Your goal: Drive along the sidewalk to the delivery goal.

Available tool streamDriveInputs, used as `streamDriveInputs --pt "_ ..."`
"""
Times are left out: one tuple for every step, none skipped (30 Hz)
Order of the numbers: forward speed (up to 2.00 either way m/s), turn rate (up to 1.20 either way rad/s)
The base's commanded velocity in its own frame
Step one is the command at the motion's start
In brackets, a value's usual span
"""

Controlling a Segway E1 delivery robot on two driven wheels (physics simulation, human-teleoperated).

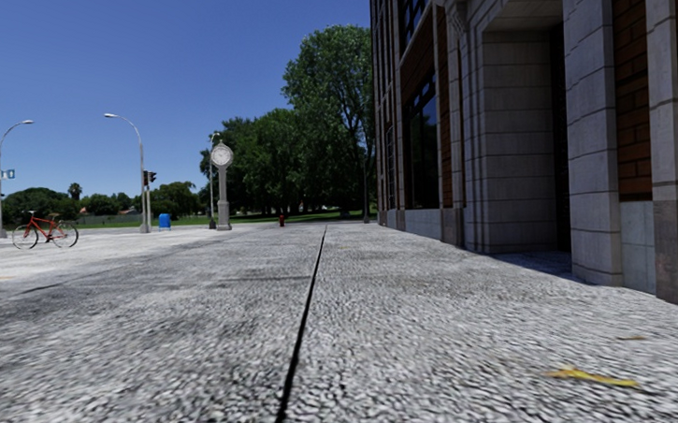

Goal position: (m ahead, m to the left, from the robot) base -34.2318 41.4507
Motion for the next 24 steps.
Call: streamDriveInputs --pt "2.00 0.00" --pt "2.00 0.00" --pt "2.00 0.00" --pt "2.00 0.00" --pt "2.00 0.00" --pt "2.00 0.00" --pt "2.00 0.00" --pt "2.00 0.00" --pt "2.00 0.00" --pt "2.00 0.00" --pt "2.00 0.00" --pt "2.00 0.00" --pt "2.00 0.00" --pt "2.00 0.00" --pt "2.00 0.00" --pt "2.00 0.00" --pt "2.00 0.00" --pt "2.00 0.00" --pt "2.00 0.00" --pt "2.00 0.00" --pt "2.00 0.00" --pt "2.00 0.00" --pt "2.00 0.00" --pt "2.00 0.00"
